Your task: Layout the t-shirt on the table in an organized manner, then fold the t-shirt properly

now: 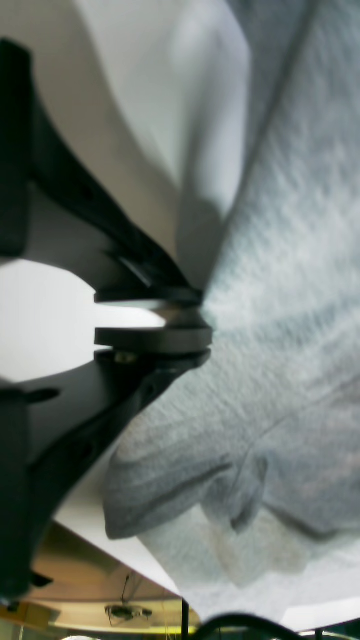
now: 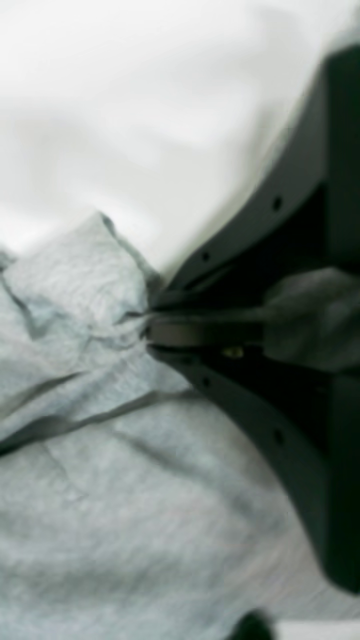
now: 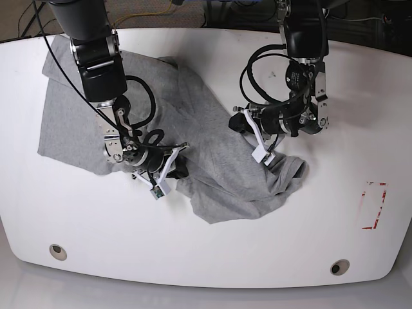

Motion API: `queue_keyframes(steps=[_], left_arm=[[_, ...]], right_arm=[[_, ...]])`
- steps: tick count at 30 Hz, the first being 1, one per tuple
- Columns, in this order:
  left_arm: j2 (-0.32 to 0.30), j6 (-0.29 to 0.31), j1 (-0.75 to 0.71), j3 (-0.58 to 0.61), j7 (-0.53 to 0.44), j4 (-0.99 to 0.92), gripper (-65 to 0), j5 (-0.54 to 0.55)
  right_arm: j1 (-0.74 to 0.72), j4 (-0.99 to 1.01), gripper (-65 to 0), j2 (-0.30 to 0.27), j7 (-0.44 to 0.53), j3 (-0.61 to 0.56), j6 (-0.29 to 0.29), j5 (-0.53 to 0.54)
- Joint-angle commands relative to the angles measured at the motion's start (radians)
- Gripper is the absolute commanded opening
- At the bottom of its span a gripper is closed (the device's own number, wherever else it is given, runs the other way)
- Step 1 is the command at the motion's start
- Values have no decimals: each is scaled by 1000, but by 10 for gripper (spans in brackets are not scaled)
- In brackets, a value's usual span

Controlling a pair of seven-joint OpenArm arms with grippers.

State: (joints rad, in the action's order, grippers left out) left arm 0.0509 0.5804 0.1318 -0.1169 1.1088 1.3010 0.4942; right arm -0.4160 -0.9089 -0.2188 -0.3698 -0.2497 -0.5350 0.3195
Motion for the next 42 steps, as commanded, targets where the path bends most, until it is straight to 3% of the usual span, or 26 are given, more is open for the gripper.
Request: queue_keyframes(steps=[1,9,17,25,30,32,34,40,42], left_arm=[[-30,0,32,1,-3,10,-603,-10],[-107,2,114,3,-3,-53,-601,-10],[-150,6,180,3,-3,-88,-600,-9],[-151,115,200,4,34,-88,-600,-9],[-144,118,199,4,69,-84,-596,-9],[-138,118,194,13,75,-84,-569,-9],[-128,118,193,26,78,-84,-531,-9],[-119,118,179,43,80,-82,-397,-9],[-118,118,170,49,80,-82,-360,-7]], right_arm=[[-5,-17,-650,-37,4,33,5,7],[84,-54,-650,-58,-1,168,11,3],[245,-279,-650,-72,-136,292,13,3],[414,-534,-650,-54,-206,353,48,2],[452,-617,-637,-46,-208,364,92,2],[452,-637,-595,-46,-209,366,111,2],[452,-658,-507,-49,-209,366,132,2],[451,-728,-159,-52,-209,367,174,2],[451,-754,-75,-52,-209,367,171,2]])
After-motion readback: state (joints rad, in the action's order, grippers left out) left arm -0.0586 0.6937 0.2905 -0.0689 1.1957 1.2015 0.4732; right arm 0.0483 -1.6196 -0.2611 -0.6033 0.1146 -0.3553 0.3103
